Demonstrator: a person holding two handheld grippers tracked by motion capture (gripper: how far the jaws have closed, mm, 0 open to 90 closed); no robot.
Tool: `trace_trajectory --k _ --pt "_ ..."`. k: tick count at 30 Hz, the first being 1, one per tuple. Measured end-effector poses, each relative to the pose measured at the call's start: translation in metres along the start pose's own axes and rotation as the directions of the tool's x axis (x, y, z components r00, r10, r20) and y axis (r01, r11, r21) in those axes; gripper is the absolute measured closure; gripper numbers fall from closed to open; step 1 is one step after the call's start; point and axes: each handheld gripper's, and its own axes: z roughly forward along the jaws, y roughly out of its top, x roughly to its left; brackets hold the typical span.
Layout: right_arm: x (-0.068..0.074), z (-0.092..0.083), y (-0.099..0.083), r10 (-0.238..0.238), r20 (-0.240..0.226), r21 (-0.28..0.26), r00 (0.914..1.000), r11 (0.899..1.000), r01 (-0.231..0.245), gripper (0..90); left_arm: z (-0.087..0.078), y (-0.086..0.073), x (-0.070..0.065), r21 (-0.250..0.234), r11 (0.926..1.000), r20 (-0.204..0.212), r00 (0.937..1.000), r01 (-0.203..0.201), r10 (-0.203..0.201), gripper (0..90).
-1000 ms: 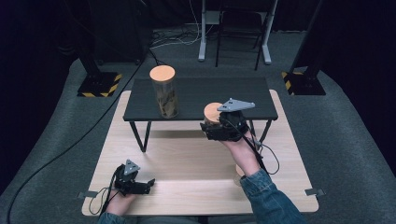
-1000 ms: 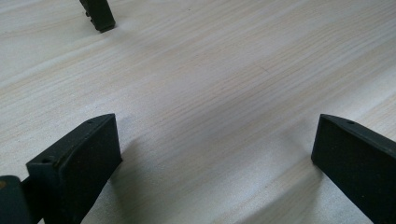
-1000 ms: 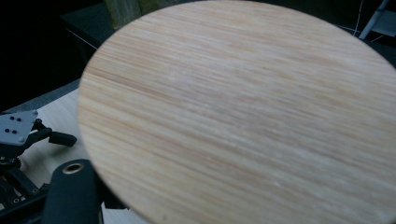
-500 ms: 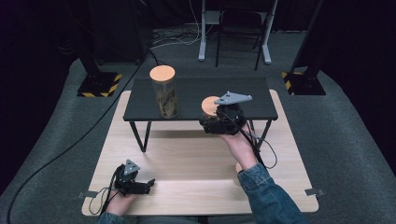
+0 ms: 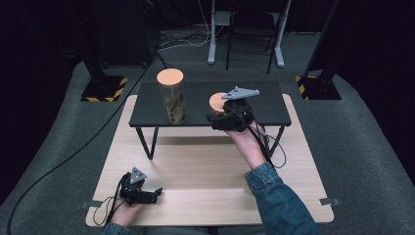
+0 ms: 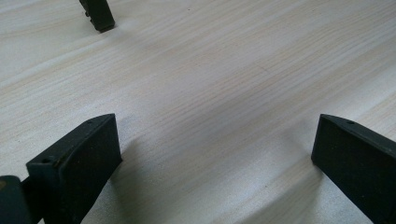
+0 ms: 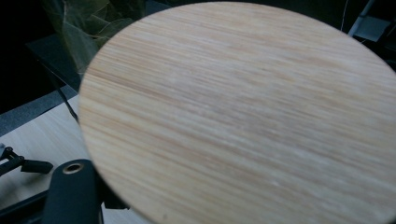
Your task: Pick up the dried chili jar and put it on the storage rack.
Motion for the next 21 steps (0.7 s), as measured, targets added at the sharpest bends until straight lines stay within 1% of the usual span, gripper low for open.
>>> trace_trajectory --k 9,12,21 --pt "-0.005 0.011 0.005 0.004 0.013 0.004 0.9999 1.0 -0.004 24.5 0.0 0.0 0.0 0.0 1.0 0.0 1.0 0.0 0.0 1.1" --pt "-0.007 0.015 0.007 0.016 0.005 0.005 0.9999 1.0 -0.016 24.4 0.0 0.0 0.0 0.0 1.0 0.0 1.0 0.0 0.0 1.1" --pt "-0.008 0.026 0.009 0.004 0.012 0.014 0.9999 1.0 -0.004 24.4 0.0 0.0 0.0 0.0 1.0 0.0 1.0 -0.001 0.001 1.1"
